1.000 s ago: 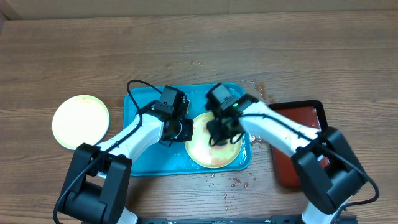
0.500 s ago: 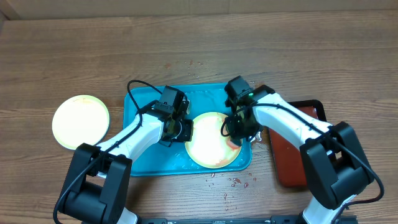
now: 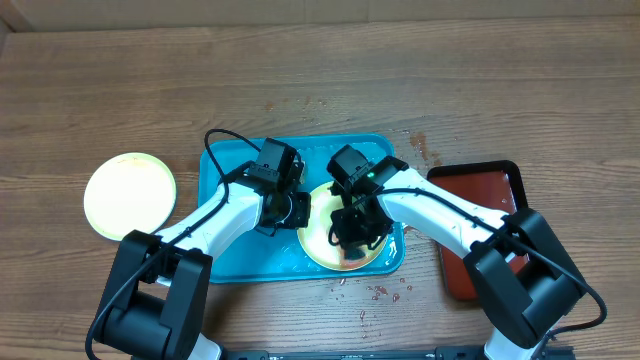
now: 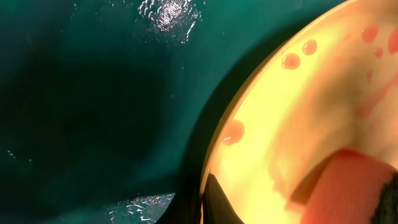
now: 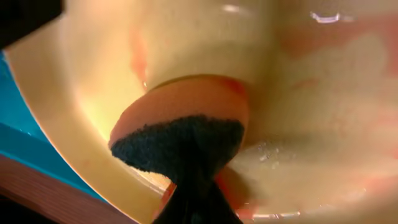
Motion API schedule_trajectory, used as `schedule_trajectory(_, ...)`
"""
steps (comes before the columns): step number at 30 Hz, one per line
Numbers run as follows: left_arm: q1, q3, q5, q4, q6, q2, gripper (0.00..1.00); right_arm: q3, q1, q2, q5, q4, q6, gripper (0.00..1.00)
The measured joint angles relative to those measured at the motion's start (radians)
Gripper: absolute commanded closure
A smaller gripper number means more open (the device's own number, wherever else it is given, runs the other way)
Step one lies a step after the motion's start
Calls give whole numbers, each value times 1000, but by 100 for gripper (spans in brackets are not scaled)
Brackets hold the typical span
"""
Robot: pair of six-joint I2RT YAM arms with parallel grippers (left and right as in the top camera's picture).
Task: Clean dirty plates on tray and stack at the side
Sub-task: 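Scrub the yellow plate with the sponge while the left gripper holds it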
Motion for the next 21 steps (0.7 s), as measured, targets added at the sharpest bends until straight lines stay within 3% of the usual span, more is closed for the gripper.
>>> schedule_trajectory(21, 0, 3, -2, -23, 0, 0, 96, 2, -47, 95, -111, 348, 301, 96)
